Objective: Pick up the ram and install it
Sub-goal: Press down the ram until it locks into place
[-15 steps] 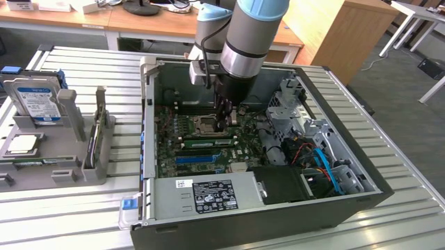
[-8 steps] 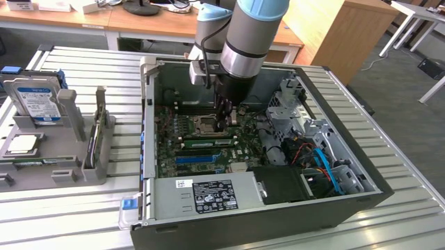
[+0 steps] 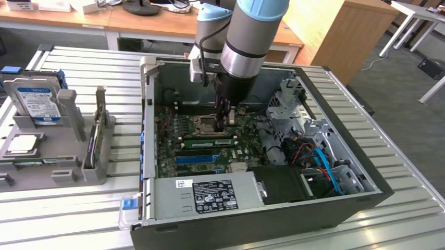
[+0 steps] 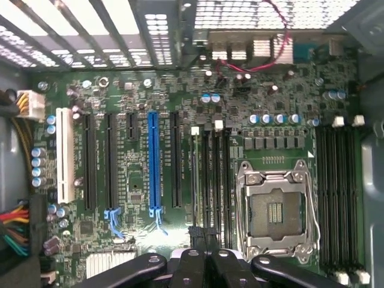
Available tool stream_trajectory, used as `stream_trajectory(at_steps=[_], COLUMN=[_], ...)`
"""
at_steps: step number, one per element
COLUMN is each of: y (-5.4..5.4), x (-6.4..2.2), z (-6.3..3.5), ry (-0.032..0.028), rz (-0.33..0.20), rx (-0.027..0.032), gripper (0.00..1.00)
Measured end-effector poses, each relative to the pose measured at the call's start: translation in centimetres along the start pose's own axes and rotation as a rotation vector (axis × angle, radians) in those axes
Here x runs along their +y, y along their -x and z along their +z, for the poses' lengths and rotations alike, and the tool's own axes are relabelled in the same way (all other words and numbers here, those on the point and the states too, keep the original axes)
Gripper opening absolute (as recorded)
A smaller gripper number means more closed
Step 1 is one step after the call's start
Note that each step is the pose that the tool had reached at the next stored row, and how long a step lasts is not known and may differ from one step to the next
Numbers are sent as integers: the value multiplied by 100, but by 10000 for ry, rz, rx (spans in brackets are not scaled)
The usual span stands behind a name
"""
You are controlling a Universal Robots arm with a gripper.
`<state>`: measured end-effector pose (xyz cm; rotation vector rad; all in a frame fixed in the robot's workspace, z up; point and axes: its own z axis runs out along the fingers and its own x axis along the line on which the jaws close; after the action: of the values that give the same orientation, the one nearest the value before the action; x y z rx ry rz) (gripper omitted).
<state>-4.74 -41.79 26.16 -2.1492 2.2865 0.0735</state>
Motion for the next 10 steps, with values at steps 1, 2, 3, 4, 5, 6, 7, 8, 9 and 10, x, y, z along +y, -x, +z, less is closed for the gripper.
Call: stream_trajectory(at_steps=[1, 2, 3, 4, 5, 6, 7, 8, 9, 10], y=[0, 0, 0, 0, 0, 0, 0, 0, 0, 0], x=[0, 0, 0, 0, 0, 0, 0, 0, 0, 0], z=[0, 0, 0, 0, 0, 0, 0, 1, 1, 1], ry=[-5, -10, -15, -20, -24, -30, -34, -39, -44, -48], rz=[136, 271, 426, 568, 711, 855, 995, 1133, 1278, 1416], rx=[-4, -9, -14, -18, -23, -27, -32, -37, -41, -46], gripper=[11, 11, 11, 11, 11, 11, 11, 11, 11, 11])
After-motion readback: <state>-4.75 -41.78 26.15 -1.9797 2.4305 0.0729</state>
